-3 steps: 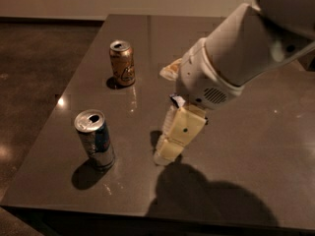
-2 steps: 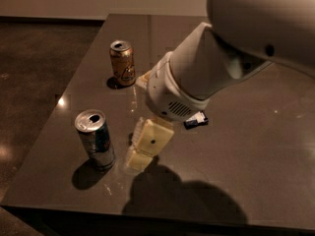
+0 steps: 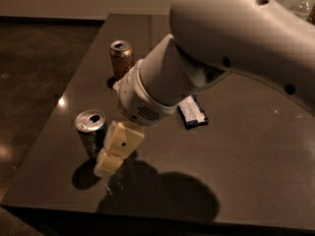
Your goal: Move redbull can near rxbar blueberry
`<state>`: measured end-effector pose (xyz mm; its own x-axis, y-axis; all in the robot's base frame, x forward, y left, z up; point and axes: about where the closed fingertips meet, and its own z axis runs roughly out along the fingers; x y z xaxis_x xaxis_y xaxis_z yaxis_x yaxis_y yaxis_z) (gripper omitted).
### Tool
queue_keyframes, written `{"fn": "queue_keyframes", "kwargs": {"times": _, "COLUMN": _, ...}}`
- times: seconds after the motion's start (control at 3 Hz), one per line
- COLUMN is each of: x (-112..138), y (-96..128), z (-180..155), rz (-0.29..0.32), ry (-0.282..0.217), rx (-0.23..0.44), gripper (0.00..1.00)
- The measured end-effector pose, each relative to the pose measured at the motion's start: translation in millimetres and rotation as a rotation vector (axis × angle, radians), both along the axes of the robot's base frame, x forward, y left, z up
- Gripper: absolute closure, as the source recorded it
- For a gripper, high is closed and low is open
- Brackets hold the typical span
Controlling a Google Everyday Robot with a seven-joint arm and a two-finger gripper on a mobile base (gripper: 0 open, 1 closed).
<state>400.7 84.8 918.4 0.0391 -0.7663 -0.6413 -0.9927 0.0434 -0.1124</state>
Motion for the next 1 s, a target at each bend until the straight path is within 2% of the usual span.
{"fn": "queue_keyframes", "kwargs": {"times": 0.67, "x": 4.1, "y": 32.2, "z": -8.9, "rz": 0.026, "ry": 0.014, "rx": 0.026, "gripper": 0.00}}
{"fn": "queue_keyframes", "kwargs": {"times": 1.0, "x": 5.3, "y": 38.2, "z": -9.9, "rz": 0.042, "ry": 0.035, "rx": 0.030, "gripper": 0.16}}
